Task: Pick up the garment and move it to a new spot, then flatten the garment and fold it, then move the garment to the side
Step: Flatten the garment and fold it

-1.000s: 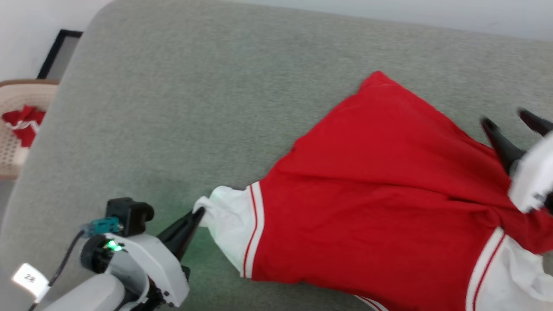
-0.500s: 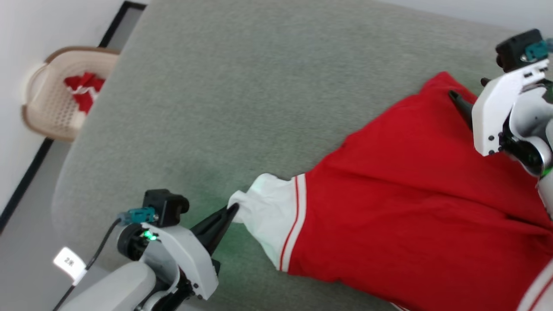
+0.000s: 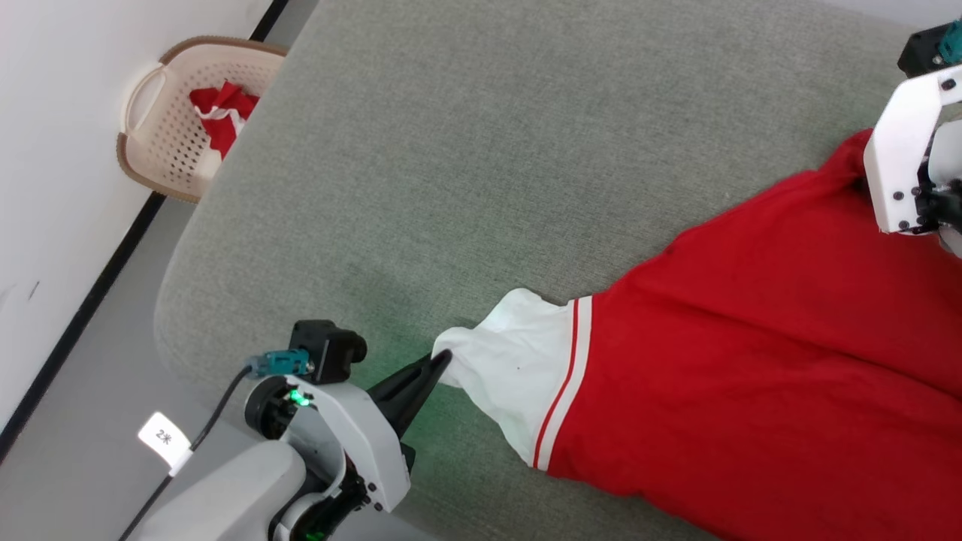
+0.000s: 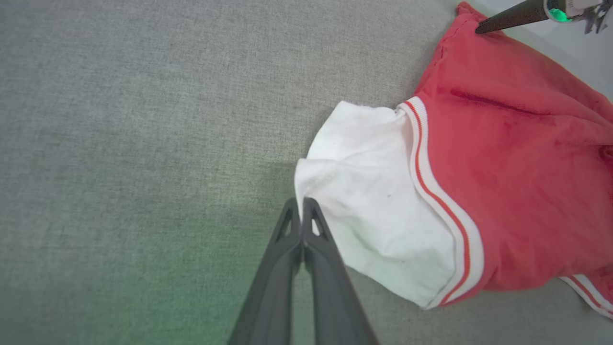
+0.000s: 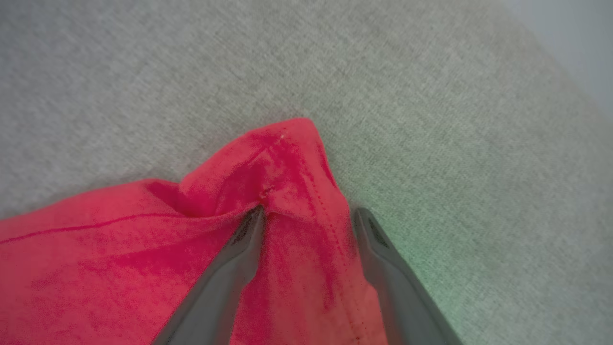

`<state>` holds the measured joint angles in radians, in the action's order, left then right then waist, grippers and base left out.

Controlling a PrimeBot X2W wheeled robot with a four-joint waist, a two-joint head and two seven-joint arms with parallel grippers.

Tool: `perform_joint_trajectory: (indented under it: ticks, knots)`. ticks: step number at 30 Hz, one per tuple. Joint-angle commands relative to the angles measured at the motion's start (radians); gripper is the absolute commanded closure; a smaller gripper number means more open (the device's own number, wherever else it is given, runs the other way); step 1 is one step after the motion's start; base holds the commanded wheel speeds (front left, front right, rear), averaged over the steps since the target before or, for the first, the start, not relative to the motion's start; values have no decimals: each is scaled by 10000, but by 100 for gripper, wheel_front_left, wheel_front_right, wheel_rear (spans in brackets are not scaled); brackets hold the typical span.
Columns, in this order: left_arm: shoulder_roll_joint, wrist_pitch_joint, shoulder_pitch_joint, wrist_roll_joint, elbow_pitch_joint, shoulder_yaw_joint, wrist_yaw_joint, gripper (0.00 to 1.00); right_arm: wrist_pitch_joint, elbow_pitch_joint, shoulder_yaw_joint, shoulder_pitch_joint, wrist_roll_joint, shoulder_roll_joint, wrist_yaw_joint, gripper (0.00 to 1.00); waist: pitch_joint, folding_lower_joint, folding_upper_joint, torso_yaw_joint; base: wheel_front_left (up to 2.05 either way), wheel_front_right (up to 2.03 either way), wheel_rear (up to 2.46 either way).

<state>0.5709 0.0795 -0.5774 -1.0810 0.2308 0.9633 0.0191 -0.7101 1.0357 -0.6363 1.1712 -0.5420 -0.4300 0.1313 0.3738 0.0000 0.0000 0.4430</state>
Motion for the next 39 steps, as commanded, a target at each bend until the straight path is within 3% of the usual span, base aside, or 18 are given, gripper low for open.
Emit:
perform_joint_trajectory:
  ticks: [1,8,22,28,39]
  knots:
    - [-41,13,-127,18,70,11,83,100,-704,626,-359,-721,-71,86,-5,100,33,0,0,58,0,0,0]
    - [59,-230,-328,-212,421,-54,284,100,-159,984,-229,-95,-287,49,-24,100,-143,0,0,-218,0,0,0]
    - [1982,-3101,-3553,-379,-19,-1003,-11,100,1877,243,85,1233,-966,192,-15,100,-1701,0,0,-1755,0,0,0]
    - [1989,-4185,-5660,28,661,-1276,-182,100,2777,-120,268,1753,-1105,297,-15,100,-2337,0,0,-2369,0,0,0]
    - [1308,-4714,-8825,931,3013,-1355,362,100,3193,-814,495,2509,-1418,507,-15,100,-2817,0,0,-3178,0,0,0]
